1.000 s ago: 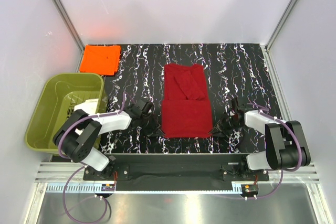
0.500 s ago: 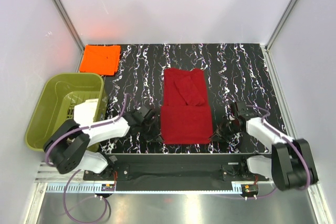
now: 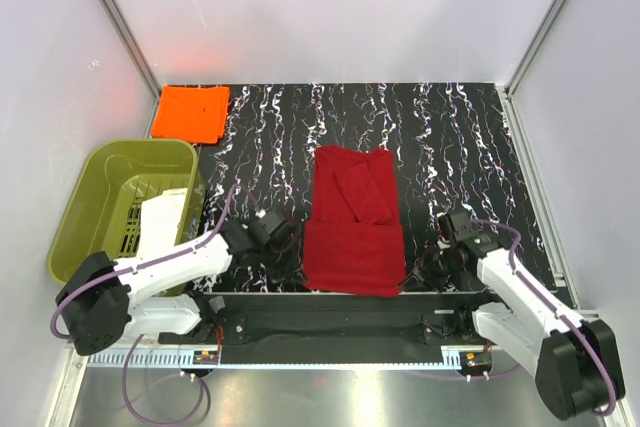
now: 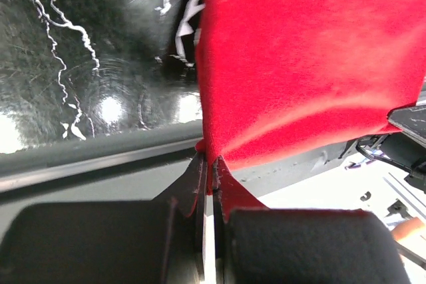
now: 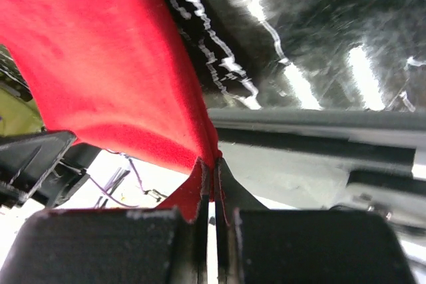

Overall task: Fold and stack the t-shirts
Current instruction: Fold the tshirt

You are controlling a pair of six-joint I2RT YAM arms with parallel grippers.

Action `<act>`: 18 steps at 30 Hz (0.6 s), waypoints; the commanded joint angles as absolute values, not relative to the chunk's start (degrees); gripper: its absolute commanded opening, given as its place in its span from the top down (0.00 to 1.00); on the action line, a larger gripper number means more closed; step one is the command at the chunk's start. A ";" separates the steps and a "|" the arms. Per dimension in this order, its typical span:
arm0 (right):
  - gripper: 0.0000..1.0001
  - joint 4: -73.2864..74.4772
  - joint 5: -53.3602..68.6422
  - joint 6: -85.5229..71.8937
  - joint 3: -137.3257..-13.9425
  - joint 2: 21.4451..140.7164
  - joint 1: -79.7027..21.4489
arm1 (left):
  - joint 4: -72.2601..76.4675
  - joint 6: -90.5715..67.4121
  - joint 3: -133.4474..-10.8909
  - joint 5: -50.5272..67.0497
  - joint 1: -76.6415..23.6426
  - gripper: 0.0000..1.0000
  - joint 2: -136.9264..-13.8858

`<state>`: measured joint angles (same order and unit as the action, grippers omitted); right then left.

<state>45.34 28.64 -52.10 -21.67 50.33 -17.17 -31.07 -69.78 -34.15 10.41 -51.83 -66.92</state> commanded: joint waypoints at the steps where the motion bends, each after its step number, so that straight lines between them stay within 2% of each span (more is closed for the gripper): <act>1: 1.00 47.20 28.13 -53.00 -30.11 53.60 -17.49 | -36.99 -65.49 -43.82 5.89 -50.89 1.00 -67.84; 8: 1.00 47.29 26.45 -44.39 -44.37 71.61 -15.83 | -41.40 -54.16 -56.50 6.68 -42.91 1.00 -76.45; 18: 1.00 49.04 27.94 -39.73 -62.20 83.31 -12.22 | -39.99 -47.02 -69.86 10.28 -35.95 1.00 -84.99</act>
<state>47.94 27.09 -42.22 -56.60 82.15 -13.58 -41.01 -50.57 -65.87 8.60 -37.47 -84.20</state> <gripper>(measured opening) 0.019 0.024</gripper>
